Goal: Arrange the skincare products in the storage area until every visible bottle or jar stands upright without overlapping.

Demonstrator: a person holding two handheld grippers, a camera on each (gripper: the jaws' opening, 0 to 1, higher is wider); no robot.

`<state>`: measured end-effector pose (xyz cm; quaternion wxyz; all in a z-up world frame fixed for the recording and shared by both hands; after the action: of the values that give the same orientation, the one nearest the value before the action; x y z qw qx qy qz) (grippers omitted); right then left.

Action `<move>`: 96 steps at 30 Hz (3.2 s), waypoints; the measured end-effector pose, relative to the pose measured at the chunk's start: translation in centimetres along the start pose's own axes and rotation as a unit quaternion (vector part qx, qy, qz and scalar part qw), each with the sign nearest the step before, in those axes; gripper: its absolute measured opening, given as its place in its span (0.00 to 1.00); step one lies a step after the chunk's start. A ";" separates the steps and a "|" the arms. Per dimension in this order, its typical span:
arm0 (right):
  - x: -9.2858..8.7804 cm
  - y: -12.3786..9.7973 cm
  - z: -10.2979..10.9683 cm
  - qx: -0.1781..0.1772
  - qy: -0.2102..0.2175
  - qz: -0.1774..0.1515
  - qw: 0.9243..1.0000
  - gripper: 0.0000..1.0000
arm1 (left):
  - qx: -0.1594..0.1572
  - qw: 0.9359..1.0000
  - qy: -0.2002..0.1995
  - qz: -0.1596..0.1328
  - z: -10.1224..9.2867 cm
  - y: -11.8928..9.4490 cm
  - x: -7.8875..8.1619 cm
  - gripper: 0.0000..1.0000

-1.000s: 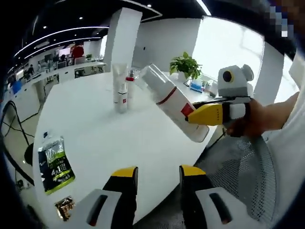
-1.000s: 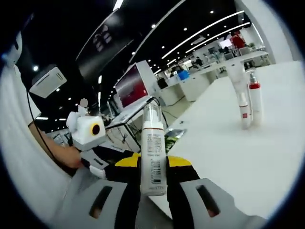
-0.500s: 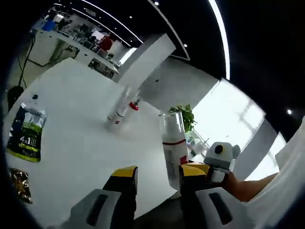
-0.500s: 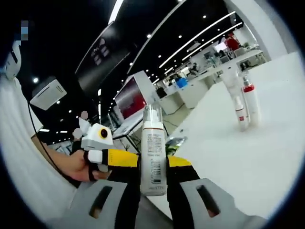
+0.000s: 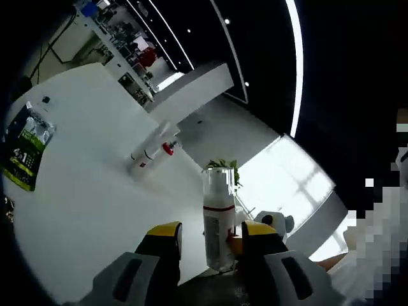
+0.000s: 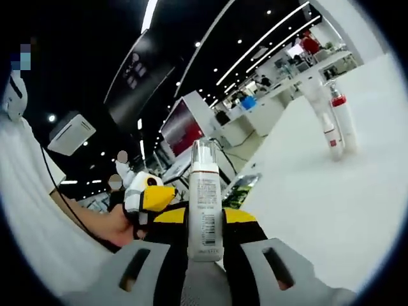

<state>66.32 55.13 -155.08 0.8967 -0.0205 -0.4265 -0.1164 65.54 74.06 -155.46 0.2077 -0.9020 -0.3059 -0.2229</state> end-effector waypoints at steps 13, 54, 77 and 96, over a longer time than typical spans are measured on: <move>-0.6 1.0 0.8 0.054 0.017 0.019 0.998 0.17 | -0.042 0.999 0.003 0.027 -0.4 0.2 -0.4 0.27; -0.9 1.3 1.1 0.071 0.035 0.035 0.996 0.18 | -0.061 0.998 0.020 0.024 -0.9 -0.1 -0.3 0.23; -1.4 1.6 0.3 0.015 -0.039 0.079 0.996 0.23 | 0.032 0.992 0.124 -0.003 0.2 -0.2 -0.2 0.22; -0.1 1.3 0.7 -0.009 -0.088 0.043 0.995 0.27 | 0.053 0.959 0.271 0.058 -0.5 0.6 -2.0 0.22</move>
<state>65.98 56.51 -154.64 0.8598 -0.0566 -0.5012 -0.0792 64.37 72.42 -156.30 0.3434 -0.8115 -0.1963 -0.4301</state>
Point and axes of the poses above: the point that each gripper's makers call its tool centre point, and the gripper's own axes: y roughly forward along the fingers, z roughly to its left, x roughly out of its top, the point moved 10 cm from there along -y, roughly backward along the fingers, and after that the axes turned 14 degrees about x, right-handed, at the moved point
